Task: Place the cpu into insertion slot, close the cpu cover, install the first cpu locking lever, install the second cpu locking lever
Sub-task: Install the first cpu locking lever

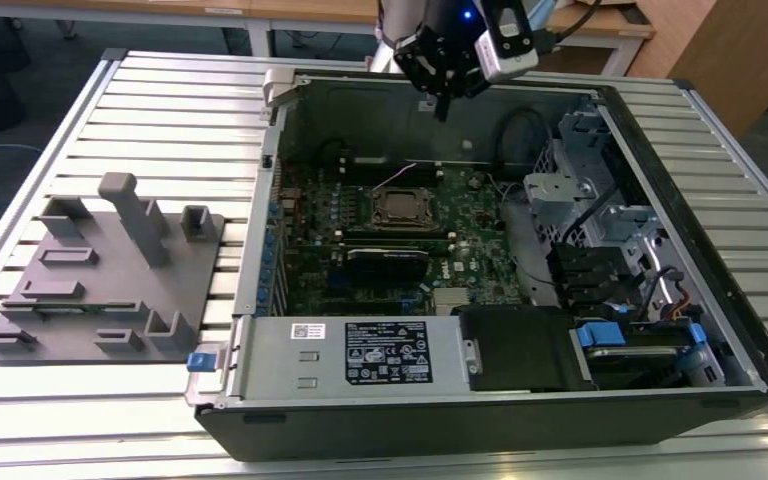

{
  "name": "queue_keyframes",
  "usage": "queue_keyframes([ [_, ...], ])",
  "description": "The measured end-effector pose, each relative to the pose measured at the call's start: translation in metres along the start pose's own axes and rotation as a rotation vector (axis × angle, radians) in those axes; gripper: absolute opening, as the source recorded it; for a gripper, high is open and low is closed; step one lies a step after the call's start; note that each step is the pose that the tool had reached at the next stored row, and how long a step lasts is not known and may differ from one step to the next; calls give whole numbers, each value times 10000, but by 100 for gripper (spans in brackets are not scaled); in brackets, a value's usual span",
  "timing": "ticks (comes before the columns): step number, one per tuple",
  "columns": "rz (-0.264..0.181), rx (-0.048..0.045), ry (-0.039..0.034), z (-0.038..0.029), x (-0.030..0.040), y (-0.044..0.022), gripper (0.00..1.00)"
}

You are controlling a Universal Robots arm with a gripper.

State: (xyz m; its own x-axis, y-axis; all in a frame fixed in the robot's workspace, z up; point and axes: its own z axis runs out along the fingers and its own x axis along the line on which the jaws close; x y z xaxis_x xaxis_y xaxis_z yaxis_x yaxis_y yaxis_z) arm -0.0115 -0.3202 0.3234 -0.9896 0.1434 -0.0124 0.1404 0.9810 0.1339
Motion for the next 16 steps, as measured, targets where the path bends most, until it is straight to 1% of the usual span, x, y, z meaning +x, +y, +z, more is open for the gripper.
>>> queue_keyframes([
  [1,-3,65,-14,5,1,-1,10],
  [4,-11,298,-54,18,2,-3,10],
  [5,-12,312,-56,25,2,-4,10],
  [10,-11,313,-57,62,4,-15,10],
  [16,-12,312,-59,72,17,-25,10],
])
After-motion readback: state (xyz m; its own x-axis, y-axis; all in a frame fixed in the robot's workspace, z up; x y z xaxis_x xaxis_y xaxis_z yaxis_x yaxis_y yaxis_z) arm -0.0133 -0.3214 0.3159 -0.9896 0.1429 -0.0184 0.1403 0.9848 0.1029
